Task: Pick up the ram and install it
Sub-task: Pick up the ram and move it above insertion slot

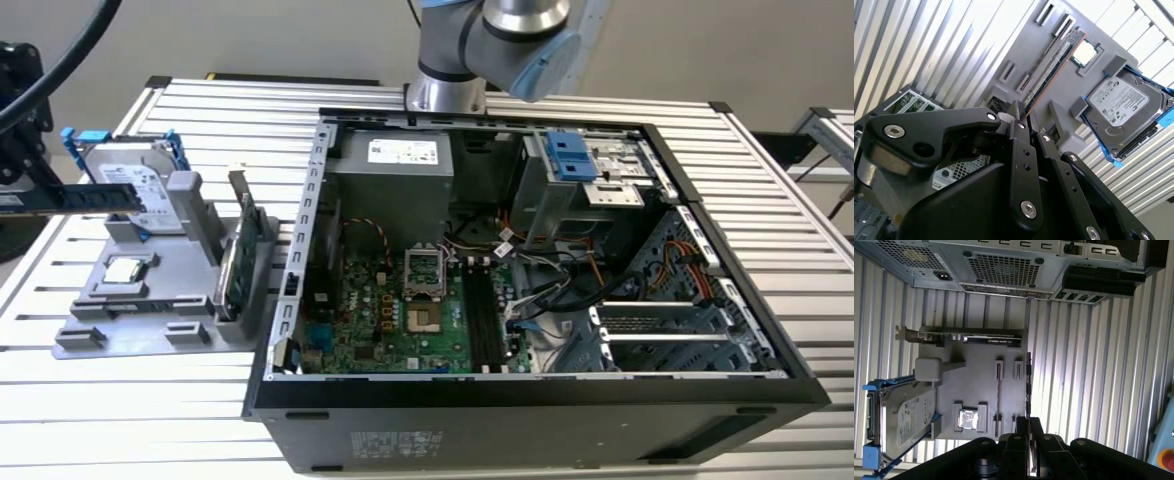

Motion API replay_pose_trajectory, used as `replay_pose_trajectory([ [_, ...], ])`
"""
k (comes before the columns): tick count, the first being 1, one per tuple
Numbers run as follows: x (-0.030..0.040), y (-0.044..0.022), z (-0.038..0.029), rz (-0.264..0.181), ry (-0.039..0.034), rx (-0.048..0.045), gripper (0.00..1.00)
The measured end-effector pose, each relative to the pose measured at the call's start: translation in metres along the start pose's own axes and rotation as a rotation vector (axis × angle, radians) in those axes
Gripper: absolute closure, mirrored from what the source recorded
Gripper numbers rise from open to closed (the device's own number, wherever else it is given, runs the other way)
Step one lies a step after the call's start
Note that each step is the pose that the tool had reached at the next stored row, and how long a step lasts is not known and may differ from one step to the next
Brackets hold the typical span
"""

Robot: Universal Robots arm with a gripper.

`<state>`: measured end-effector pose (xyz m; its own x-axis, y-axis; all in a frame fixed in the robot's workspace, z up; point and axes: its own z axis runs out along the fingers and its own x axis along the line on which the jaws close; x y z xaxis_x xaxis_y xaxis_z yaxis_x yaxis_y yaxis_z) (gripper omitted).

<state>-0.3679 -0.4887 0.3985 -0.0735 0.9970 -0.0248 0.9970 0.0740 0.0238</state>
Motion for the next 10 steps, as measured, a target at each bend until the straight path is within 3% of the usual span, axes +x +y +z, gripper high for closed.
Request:
replay_pose_trajectory([
  [10, -0.0004, 0.0052, 0.0001, 0.0, 0.0, 0.0, 1.0],
])
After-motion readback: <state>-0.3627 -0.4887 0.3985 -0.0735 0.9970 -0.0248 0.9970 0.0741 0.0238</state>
